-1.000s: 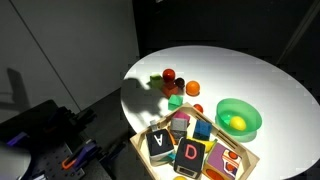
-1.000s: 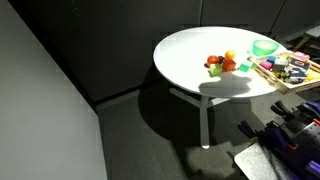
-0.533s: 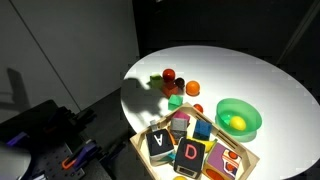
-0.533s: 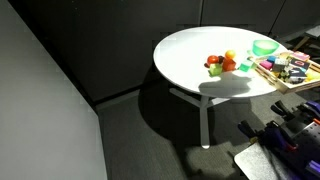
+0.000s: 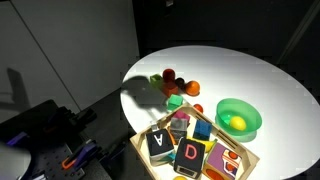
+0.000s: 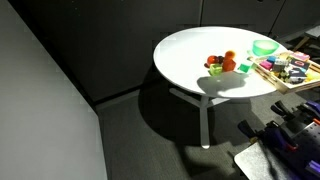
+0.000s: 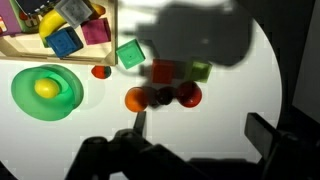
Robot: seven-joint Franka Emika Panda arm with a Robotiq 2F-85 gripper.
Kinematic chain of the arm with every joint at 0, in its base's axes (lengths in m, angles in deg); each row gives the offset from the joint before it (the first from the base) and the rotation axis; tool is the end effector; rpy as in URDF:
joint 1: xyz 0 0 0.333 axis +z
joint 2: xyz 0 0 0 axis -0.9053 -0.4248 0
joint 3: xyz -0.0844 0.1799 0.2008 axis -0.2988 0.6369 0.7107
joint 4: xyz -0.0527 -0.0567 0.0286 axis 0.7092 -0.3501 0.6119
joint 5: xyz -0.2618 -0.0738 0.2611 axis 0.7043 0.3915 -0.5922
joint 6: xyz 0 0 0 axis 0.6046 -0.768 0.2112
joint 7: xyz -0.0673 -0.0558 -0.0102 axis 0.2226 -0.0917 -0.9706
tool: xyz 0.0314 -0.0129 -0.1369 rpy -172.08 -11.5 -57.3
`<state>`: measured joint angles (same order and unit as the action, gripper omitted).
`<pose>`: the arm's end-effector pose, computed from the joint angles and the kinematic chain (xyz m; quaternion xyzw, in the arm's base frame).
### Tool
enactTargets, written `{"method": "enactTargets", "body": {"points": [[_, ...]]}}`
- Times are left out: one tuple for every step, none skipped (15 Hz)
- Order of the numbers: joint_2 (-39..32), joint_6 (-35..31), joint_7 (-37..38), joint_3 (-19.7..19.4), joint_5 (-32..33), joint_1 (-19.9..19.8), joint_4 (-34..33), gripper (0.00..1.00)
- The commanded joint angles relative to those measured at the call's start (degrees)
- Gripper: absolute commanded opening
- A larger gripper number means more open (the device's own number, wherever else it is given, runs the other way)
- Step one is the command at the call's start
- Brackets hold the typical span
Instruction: Put the green block onto the tray
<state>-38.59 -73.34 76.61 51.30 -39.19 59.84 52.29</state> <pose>0.5090 -0.1223 0.4180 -0.9951 0.0733 -0.0557 0.0373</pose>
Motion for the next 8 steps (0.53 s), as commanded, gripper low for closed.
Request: {"method": "enactTargets", "body": {"points": [[-5.62,3.26,1.15,0.20,0.13,-1.09,-6.08,1.00],[-7.15,3.69,1.00,0.20,0.27,-1.31,-7.07,1.00],[-8.35,4.17,0.77,0.22,0.34,-1.52,-7.88,1.00],[-9.59,4.39,0.68,0.26,0.49,-1.73,-8.57,1.00],[-10.82,4.63,0.28,0.29,0.55,-1.93,-9.14,1.00],[-11.90,4.66,-0.12,0.34,0.61,-2.11,-9.60,1.00],[-12.88,4.54,-0.37,0.38,0.72,-2.26,-9.87,1.00],[-13.83,4.08,-0.69,0.44,0.98,-2.38,-9.92,1.00]]}}
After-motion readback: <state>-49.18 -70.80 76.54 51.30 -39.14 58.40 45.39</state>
